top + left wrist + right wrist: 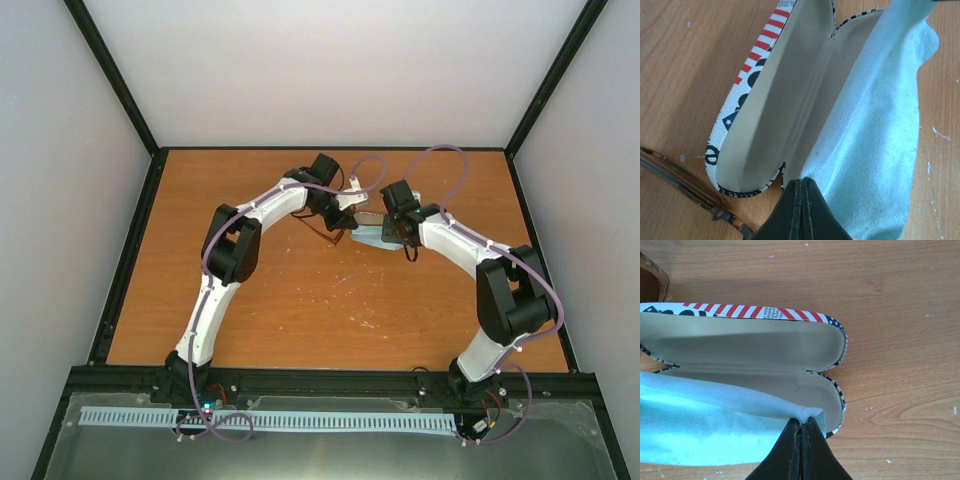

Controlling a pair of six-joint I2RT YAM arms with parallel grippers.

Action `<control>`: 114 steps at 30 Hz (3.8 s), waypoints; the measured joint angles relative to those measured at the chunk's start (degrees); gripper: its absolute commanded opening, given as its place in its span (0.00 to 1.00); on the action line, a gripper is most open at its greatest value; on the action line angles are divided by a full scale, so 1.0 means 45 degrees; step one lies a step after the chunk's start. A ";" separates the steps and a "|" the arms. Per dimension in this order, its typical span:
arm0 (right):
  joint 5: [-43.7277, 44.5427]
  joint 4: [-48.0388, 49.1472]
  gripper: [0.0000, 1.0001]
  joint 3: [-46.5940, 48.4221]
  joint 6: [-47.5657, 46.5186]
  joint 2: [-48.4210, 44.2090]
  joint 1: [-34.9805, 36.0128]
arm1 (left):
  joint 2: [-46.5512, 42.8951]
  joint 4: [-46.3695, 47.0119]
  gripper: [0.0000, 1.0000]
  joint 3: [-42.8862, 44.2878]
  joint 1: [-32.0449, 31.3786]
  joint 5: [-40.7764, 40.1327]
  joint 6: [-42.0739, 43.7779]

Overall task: Organize the sunglasses
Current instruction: Place the glasses cleaning cloth in the sunglasses case.

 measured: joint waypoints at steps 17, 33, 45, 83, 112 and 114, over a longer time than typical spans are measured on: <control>-0.0408 0.0505 0.03 0.0408 -0.0248 0.0962 -0.0534 | 0.0491 0.0000 0.01 0.0884 -0.0015 0.0010 0.0073; -0.0743 0.0811 0.03 0.0714 -0.0588 0.1996 -0.0908 | 0.0850 0.0597 0.00 0.1001 -0.0068 -0.0408 -0.0034; -0.0767 0.1185 0.03 0.1020 -0.0908 0.2215 -0.1195 | 0.0850 0.1156 0.01 0.1001 -0.0146 -0.0729 -0.0131; -0.1078 0.1481 0.03 0.1481 -0.1394 0.2657 -0.1418 | 0.0418 0.2574 0.01 0.0398 -0.0180 -0.1452 -0.0733; -0.0801 0.1724 0.26 0.1219 -0.1637 0.2438 -0.1617 | 0.0083 0.2953 0.64 -0.0529 -0.0437 -0.2157 -0.1195; -0.0719 0.1719 0.30 0.1209 -0.1661 0.2297 -0.1617 | -0.0073 0.2992 0.68 -0.0680 -0.0437 -0.2200 -0.1243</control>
